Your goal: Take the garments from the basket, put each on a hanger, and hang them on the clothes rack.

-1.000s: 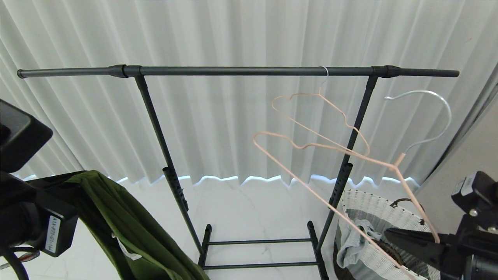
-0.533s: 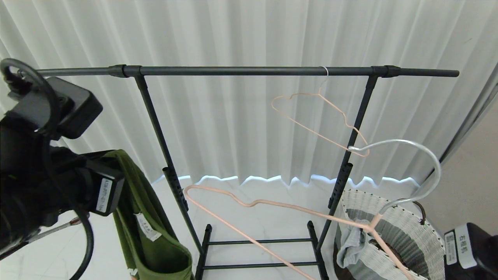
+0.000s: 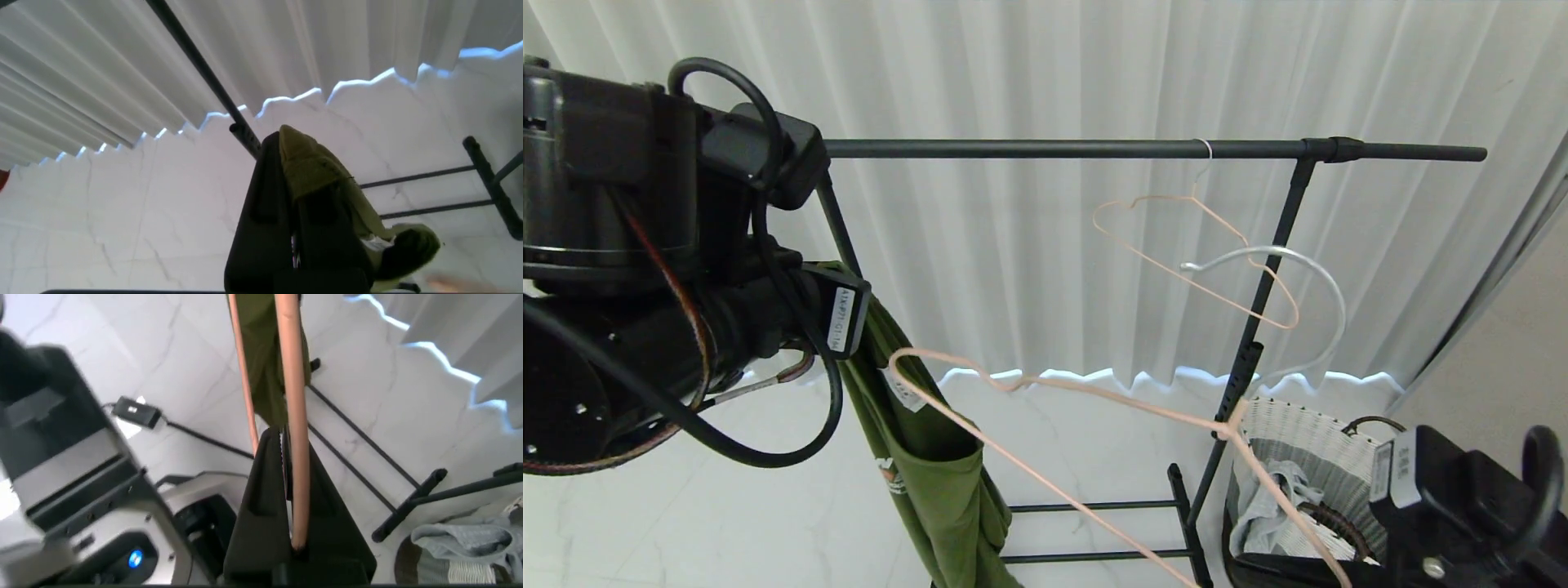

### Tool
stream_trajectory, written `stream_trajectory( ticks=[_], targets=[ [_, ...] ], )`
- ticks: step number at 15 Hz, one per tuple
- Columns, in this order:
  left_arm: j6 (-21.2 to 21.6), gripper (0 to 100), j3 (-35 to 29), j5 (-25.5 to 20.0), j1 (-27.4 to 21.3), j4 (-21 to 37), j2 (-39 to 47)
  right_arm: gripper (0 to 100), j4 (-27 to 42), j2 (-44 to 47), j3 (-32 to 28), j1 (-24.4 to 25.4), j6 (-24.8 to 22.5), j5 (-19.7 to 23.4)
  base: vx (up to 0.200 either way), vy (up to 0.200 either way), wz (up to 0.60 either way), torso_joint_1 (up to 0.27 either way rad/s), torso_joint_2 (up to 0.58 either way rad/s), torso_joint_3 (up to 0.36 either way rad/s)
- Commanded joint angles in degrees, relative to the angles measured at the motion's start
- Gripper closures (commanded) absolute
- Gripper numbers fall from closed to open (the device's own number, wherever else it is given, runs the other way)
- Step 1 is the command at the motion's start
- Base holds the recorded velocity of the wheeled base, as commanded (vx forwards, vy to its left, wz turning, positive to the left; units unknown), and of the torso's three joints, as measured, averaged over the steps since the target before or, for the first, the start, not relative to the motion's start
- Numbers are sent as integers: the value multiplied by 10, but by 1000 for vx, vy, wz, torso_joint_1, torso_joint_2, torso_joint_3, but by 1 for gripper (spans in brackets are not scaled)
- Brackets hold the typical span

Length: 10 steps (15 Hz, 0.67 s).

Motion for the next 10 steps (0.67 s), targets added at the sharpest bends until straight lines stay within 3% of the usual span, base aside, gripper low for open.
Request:
stream_trajectory(
  ticks=[1, 10],
  targets=[
    [-10, 100, -7, 0, 0, 0, 17, 100, -25, 49, -6, -24, 0, 1, 0, 0, 0, 0, 0, 0],
    [-37, 100, -29, 2, -1, 0, 40, 100, -29, 80, -38, -33, -1, 0, 0, 0, 0, 0, 0, 0]
  ],
)
